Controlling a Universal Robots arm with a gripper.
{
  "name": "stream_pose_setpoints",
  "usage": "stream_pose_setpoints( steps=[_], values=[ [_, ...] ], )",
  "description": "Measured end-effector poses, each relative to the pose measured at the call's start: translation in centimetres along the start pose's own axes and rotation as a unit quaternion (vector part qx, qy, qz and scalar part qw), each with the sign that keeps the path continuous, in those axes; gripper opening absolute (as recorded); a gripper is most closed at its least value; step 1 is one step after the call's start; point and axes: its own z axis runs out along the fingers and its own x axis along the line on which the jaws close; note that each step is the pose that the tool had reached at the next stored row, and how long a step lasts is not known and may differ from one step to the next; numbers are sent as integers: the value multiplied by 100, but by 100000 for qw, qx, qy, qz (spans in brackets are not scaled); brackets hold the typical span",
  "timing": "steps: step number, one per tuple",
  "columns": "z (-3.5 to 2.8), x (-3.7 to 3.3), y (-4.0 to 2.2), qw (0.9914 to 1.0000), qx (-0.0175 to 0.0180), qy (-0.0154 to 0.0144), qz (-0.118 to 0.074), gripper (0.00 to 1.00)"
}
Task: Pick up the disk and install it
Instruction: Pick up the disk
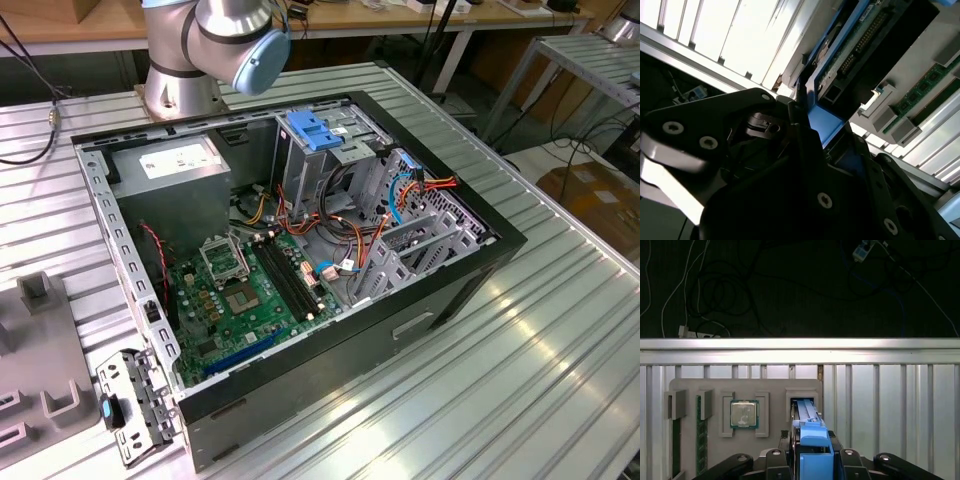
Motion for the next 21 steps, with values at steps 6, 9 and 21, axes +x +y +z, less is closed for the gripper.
stream_pose_setpoints(
  steps=[6,9,21],
  values=[
    [0,0,0,100000,4,7,-1,37],
    [0,0,0,100000,3,10,-1,37],
    [-4,0,0,100000,5,13,0,37]
  ],
)
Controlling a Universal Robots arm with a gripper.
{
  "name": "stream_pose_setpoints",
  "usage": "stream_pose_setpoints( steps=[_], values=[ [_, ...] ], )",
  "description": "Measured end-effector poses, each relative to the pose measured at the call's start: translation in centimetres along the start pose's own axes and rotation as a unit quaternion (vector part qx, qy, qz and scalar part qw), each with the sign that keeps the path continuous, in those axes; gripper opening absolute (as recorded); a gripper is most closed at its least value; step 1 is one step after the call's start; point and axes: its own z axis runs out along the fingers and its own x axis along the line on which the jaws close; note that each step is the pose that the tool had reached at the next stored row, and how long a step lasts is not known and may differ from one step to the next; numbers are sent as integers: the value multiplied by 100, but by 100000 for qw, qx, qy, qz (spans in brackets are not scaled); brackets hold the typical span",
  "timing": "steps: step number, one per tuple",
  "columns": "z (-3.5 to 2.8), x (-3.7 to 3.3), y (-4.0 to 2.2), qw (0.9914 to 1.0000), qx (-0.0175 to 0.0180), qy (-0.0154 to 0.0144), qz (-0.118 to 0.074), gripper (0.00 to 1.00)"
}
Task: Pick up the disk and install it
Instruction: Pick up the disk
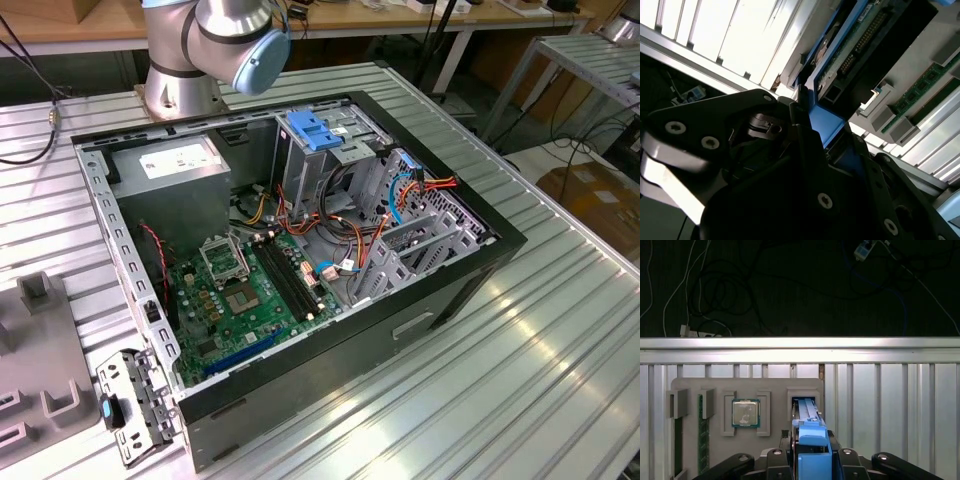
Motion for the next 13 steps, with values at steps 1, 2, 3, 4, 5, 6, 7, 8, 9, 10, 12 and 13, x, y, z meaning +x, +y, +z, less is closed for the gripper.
stream_pose_setpoints(
  steps=[1,2,3,4,5,6,7,8,9,10,12,13],
  values=[
    [-8,0,0,100000,-8,5,0,37],
    [-16,0,1,100000,-6,2,0,37],
    [-25,0,1,100000,1,-1,-1,37],
    [-39,0,1,100000,0,1,0,37],
    [-55,0,2,100000,-2,1,0,37],
    [-76,0,2,100000,-4,3,1,37],
    [-106,1,3,100000,4,-2,1,37],
    [-156,1,4,100000,-1,1,2,37],
    [-180,1,4,100000,5,0,2,37],
    [-205,1,5,100000,8,1,2,37],
    [-300,1,7,100000,6,3,2,37],
    [-330,2,8,100000,8,2,2,37]
  ],
)
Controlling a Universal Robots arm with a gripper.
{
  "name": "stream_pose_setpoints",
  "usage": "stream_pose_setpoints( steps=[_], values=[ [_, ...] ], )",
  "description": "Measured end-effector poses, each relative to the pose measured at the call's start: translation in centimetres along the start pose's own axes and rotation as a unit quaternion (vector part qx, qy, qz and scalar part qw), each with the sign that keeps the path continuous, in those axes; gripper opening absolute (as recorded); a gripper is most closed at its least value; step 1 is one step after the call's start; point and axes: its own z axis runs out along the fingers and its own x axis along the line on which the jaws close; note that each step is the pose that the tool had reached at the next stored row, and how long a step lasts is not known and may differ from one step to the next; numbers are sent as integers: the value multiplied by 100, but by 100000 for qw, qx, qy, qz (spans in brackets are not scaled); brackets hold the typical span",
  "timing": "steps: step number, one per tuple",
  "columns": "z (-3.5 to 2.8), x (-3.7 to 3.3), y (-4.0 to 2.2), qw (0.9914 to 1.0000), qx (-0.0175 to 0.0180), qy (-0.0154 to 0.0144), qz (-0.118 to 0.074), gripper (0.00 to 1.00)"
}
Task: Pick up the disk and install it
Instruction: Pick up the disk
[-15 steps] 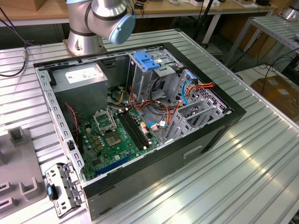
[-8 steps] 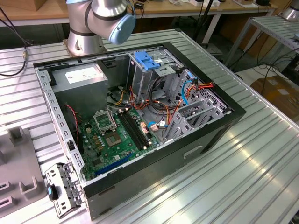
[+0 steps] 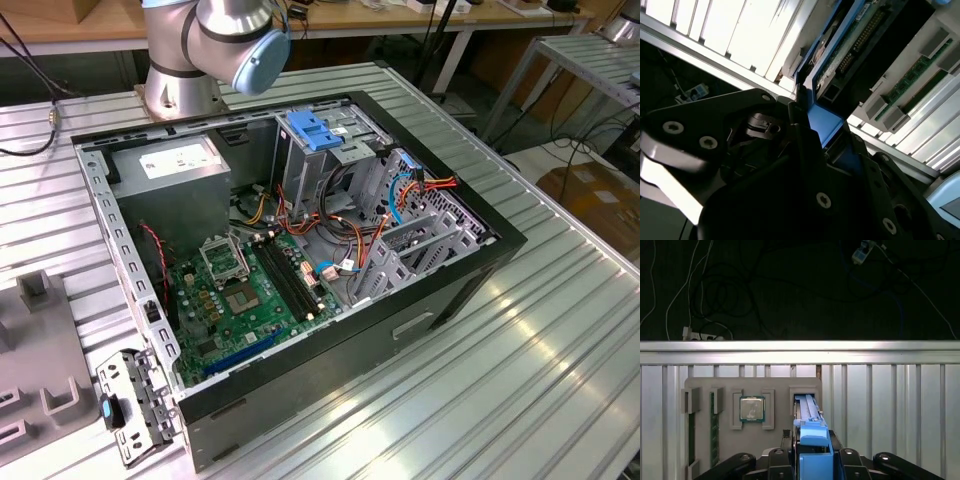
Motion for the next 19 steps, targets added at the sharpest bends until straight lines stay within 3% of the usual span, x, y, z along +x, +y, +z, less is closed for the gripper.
stream_pose_setpoints(
  steps=[6,19],
  values=[
    [-224,1,5,100000,8,0,0,37],
    [-244,1,6,100000,60,-6,-1,37]
  ],
)
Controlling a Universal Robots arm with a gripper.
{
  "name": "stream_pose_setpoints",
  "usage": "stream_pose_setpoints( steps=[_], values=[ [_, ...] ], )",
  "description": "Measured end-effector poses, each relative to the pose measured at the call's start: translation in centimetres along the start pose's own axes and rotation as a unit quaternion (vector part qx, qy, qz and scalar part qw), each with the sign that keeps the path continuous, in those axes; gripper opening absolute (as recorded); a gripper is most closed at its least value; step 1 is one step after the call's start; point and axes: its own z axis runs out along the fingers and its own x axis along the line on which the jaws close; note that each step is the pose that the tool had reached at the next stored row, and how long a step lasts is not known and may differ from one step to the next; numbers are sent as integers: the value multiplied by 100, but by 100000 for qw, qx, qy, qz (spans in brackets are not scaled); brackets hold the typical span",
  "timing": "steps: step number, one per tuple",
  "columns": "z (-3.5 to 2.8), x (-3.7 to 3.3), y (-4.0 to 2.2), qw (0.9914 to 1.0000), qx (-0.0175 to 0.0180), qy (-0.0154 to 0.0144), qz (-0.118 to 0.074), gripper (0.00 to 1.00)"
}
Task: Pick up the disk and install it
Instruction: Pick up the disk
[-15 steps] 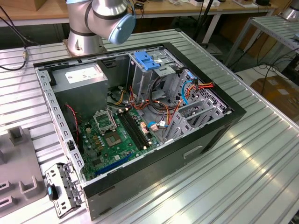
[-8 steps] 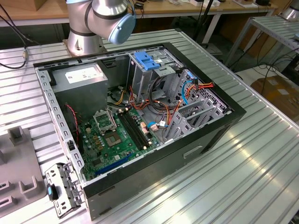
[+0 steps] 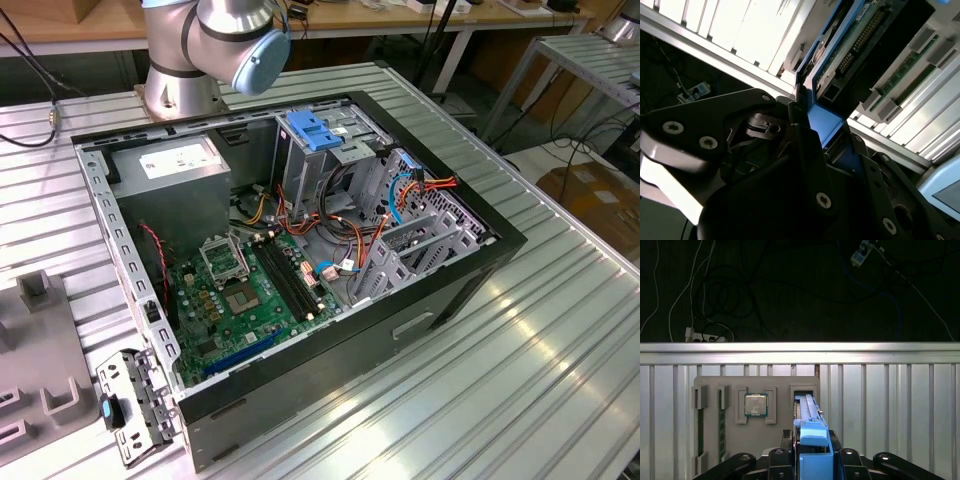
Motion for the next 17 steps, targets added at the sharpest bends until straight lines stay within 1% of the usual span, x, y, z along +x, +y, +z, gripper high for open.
stream_pose_setpoints(
  steps=[8,17],
  values=[
    [-32,0,1,100000,-9,-1,-1,37],
    [-96,1,2,100000,-13,-33,-1,37]
  ],
)
